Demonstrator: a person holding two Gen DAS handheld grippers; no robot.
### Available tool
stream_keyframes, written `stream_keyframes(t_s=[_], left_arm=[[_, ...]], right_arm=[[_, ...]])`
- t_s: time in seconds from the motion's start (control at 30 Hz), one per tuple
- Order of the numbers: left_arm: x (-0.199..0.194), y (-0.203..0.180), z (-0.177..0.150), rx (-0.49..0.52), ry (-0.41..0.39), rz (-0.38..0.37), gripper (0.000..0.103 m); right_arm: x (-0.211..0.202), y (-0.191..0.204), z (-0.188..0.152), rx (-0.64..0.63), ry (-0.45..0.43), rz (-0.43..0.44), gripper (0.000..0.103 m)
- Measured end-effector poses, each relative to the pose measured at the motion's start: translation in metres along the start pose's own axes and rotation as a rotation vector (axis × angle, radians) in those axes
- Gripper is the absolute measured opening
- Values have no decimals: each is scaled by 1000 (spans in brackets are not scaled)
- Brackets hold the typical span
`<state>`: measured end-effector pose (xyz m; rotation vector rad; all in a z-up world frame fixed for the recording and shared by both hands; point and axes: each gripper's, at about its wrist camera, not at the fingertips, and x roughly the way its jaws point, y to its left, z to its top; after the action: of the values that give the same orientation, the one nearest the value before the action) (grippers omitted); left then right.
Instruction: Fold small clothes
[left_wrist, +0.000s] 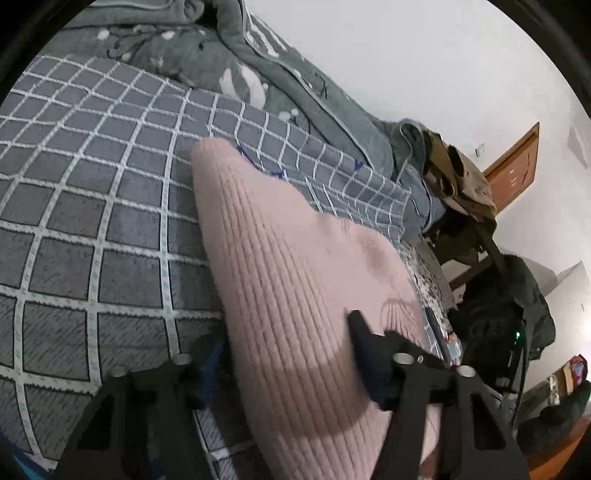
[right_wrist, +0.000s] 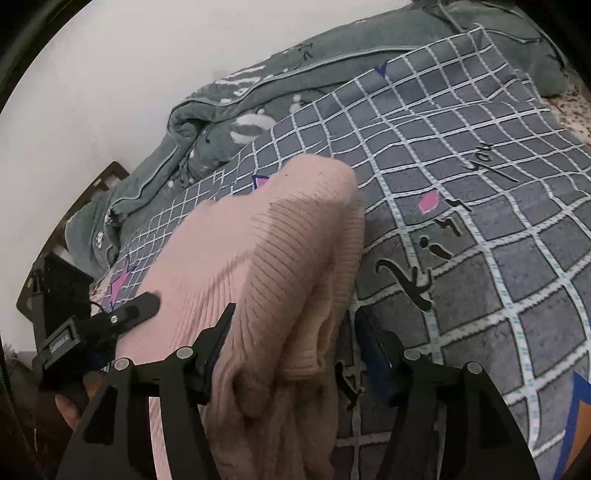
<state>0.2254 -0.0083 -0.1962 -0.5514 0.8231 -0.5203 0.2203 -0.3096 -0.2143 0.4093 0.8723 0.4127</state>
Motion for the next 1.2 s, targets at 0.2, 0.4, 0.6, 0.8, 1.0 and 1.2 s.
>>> stream_keyframes(t_s=[0.2,0.4,0.6,0.8,1.0,1.2], left_arm=[[-16,-7,7,53,-69,52,38],[-59,24,35,3,-132,127,37],[-88,55,60,9,-147,219,38],[-92,85,57,11,-88,245,43],[-109,84,52,69,-146,274,56],[-116,78,40,160,-180,371,62]], right_arm=[[-3,19,6,-20,-40,42,34],[27,63,22,-58,-13,124,31],[69,112,30,-94,10,181,31],[95,133,22,-148,33,127,34],[71,140,21,-220,-48,18,45],[47,157,24,-286,-154,-41,45]])
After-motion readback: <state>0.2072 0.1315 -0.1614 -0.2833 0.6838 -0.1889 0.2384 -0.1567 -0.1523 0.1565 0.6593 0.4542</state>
